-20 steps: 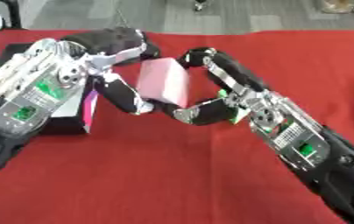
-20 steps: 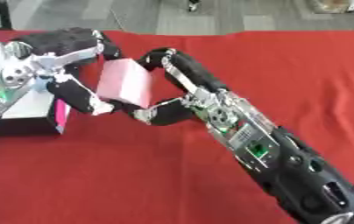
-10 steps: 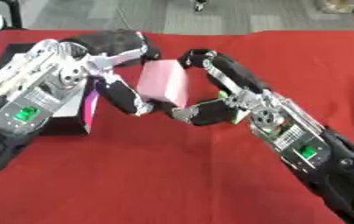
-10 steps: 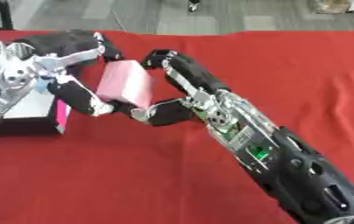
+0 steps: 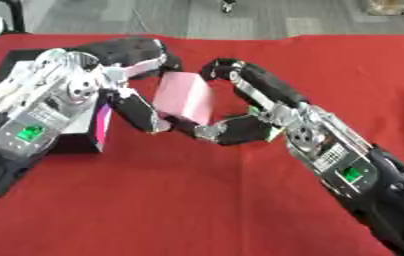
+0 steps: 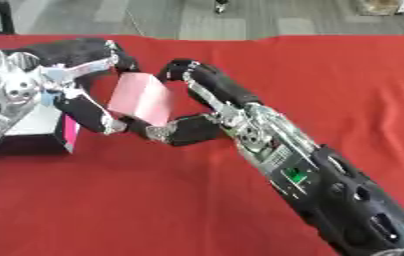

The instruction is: Pick up the objects with one hand, pass them to the other hand, and then place them into the box on the other side of the table.

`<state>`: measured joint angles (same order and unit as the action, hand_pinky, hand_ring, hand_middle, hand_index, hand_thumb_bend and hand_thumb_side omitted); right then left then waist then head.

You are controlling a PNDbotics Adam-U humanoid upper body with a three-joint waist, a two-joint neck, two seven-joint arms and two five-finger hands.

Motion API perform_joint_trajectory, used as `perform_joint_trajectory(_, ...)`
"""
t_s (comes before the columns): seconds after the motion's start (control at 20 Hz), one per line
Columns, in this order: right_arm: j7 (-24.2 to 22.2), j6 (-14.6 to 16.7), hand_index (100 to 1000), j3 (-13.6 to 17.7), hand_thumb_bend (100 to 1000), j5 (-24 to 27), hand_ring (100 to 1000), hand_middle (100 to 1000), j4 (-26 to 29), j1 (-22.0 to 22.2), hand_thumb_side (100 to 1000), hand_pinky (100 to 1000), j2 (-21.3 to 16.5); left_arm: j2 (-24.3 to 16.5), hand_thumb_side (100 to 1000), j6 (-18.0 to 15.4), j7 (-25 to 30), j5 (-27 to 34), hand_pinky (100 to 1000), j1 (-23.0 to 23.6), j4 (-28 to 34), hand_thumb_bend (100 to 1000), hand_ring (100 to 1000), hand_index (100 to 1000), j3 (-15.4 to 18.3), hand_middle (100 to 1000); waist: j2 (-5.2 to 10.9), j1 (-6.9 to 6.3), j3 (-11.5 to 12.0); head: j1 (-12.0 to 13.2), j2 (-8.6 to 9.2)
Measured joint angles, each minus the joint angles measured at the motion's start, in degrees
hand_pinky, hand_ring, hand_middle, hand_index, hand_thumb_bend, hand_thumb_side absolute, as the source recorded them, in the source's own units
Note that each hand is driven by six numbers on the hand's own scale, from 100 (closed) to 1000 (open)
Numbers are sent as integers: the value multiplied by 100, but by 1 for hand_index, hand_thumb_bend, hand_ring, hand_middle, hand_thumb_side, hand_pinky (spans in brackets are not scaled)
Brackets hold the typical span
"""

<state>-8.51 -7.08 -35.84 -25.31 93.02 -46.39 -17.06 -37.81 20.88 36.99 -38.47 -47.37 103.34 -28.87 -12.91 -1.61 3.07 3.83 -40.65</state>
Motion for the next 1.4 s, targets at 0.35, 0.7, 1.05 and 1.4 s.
perform_joint_trajectory(0.35, -28, 123, 891, 12, 619, -97, 839, 808, 62, 5, 519, 873, -54, -65, 169, 79, -91, -8, 707, 97, -26, 100, 703, 481, 120, 465, 0, 0, -19, 4, 0)
perform_joint_trajectory(0.7, 90, 4, 891, 44, 609, -124, 839, 808, 94, 31, 508, 872, -97, -217, 168, 165, -166, 57, 705, 268, 36, 100, 702, 475, 287, 460, 0, 0, -21, 2, -1)
perform_joint_trajectory(1.05, 169, -77, 890, 47, 588, -124, 840, 809, 96, 54, 520, 873, -147, -380, 148, 341, -343, 131, 701, 502, 135, 100, 700, 470, 527, 457, 0, 0, -20, 1, -3)
perform_joint_trajectory(1.4, 219, -155, 879, 79, 532, -83, 837, 807, 140, 54, 443, 873, -205, -607, 143, 630, -825, 107, 703, 836, -51, 100, 705, 477, 986, 462, 0, 2, -21, 10, -5)
